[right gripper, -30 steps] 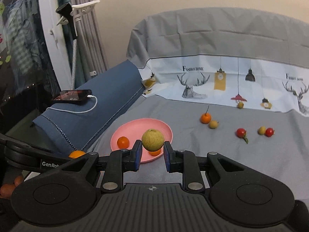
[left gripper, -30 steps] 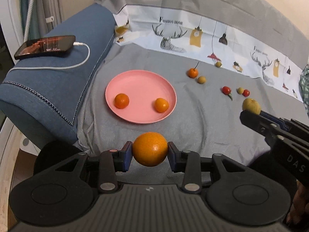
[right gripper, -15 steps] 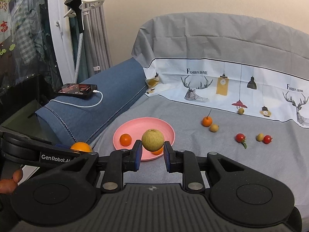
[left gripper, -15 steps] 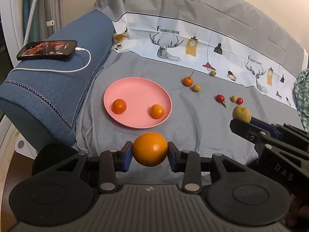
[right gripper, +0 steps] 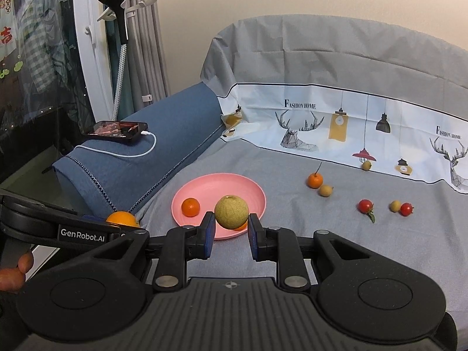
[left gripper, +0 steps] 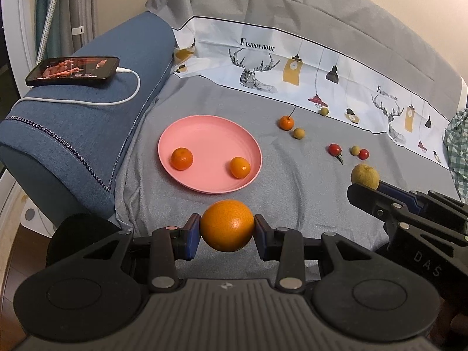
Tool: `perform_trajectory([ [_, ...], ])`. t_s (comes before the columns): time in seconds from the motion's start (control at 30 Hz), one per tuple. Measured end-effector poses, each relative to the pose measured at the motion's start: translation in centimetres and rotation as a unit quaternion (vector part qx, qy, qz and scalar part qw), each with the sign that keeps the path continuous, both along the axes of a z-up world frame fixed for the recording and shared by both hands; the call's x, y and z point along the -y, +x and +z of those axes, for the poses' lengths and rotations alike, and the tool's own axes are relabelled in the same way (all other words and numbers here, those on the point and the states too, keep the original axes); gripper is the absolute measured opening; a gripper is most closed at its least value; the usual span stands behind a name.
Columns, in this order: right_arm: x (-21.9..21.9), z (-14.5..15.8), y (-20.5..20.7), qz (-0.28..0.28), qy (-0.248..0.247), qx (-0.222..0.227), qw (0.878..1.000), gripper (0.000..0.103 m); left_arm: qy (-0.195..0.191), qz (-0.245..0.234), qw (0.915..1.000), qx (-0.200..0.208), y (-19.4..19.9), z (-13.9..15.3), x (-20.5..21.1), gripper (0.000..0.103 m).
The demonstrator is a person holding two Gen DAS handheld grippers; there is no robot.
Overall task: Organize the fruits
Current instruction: 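Carry the orange and yellow fruit over the pink plate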
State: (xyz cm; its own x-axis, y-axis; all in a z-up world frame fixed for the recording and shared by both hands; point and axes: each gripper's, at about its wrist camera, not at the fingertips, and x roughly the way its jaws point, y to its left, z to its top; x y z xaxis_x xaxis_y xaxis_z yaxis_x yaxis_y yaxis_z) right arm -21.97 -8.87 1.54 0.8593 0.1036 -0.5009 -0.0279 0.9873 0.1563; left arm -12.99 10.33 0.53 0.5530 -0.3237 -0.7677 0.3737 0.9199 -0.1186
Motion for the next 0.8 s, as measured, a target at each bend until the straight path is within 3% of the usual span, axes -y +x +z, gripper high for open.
perform_trajectory([
  [0.8, 0.1, -1.1, 1.7, -0.003, 0.010, -0.024, 1.000, 0.025, 0.010, 0.005, 0.9998, -0.018, 1.7, -0.9, 0.4, 0.042],
])
